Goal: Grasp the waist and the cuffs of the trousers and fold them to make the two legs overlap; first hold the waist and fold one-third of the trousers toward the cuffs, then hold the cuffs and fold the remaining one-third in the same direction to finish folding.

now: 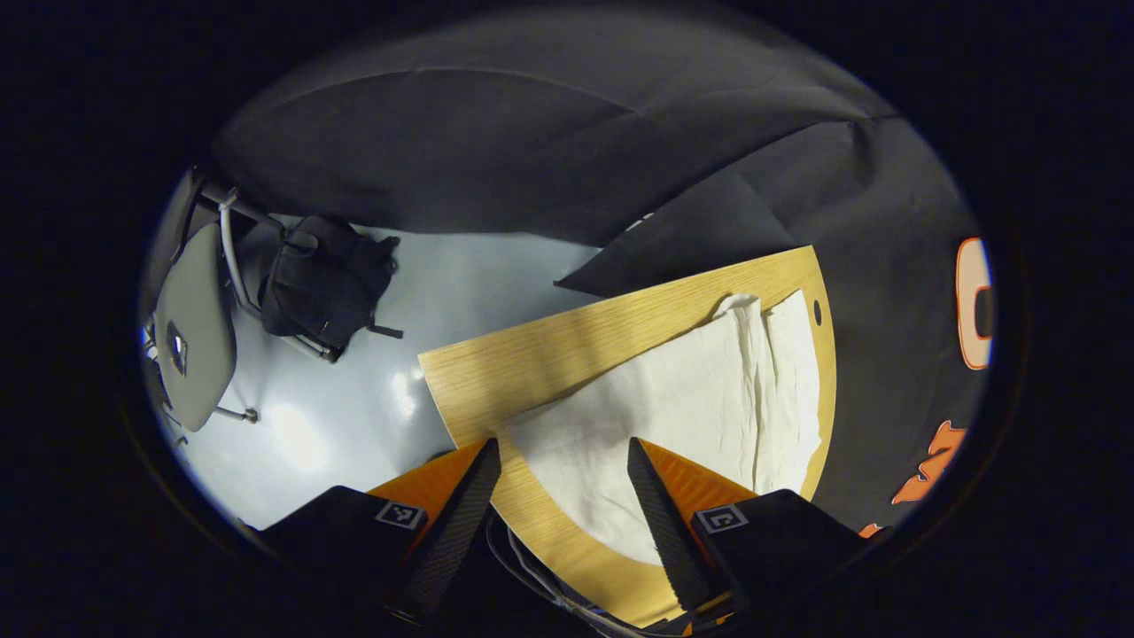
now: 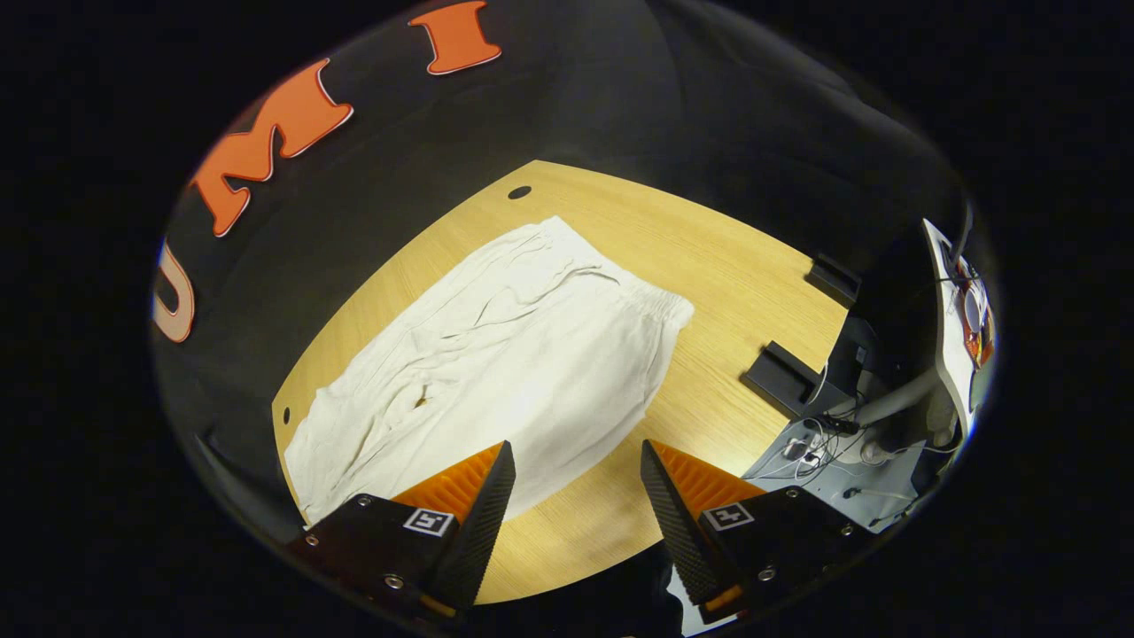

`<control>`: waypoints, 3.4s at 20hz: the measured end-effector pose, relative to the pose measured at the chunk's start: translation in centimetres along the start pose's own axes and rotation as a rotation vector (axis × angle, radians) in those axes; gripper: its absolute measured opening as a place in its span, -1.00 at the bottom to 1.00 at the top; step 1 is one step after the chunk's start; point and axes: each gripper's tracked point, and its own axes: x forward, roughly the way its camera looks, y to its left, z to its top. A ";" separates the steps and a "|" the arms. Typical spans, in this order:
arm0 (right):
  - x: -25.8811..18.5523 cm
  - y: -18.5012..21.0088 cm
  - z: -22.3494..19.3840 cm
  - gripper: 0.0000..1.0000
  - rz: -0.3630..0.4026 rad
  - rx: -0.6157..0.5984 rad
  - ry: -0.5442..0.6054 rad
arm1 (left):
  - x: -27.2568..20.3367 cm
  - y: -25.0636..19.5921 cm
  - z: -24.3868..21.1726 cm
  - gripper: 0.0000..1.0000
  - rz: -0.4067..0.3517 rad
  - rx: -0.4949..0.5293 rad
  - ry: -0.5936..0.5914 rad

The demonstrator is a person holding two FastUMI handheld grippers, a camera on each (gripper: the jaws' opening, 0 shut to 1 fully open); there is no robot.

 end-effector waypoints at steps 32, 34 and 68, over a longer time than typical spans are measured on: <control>14.7 -8.0 6.1 0.23 -0.010 0.206 0.236 | -2.5 -10.8 2.7 -0.88 -0.103 0.208 -0.195; 15.1 -7.8 7.1 0.00 0.004 0.250 0.232 | -2.9 -11.4 3.1 -0.84 -0.109 0.226 -0.216; 10.0 1.1 20.6 -0.94 0.135 0.330 0.190 | -2.7 -27.6 10.0 -0.84 -0.179 0.697 -0.111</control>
